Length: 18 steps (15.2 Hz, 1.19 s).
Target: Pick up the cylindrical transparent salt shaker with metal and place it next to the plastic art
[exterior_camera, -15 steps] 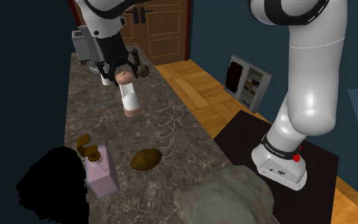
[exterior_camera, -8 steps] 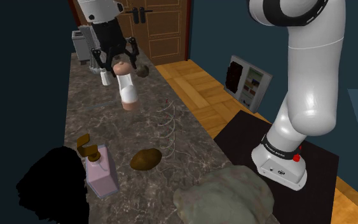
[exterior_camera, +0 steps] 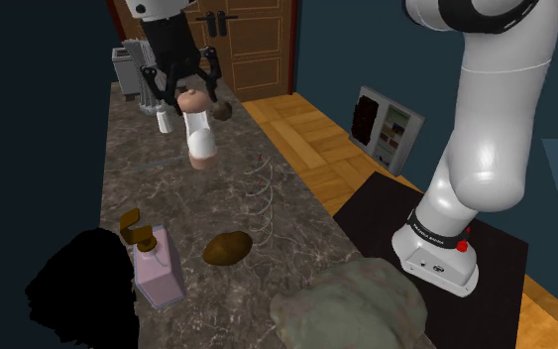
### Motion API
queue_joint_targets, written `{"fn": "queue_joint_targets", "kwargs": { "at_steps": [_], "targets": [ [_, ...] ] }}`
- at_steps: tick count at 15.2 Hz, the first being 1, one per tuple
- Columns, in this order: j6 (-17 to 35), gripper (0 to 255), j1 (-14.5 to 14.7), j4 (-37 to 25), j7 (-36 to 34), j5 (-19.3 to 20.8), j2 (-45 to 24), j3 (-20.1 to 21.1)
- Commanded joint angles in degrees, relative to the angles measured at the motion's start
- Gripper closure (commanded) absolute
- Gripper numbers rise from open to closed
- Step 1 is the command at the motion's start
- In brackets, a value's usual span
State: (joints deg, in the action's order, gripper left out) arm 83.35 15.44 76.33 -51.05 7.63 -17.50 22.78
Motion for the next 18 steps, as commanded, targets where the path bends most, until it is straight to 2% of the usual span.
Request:
{"fn": "queue_joint_targets", "kwargs": {
  "at_steps": [1, 9, 18],
  "targets": [
    [0.83, 255, 0.23, 4.06, -1.34, -1.29, 3.37, 0.72],
    [1.96, 255, 2.39, 16.33, -6.9, -6.84, 15.4, 3.73],
    [0.55, 255, 6.39, 23.38, -14.43, -12.9, 25.23, 7.72]
  ]
}}
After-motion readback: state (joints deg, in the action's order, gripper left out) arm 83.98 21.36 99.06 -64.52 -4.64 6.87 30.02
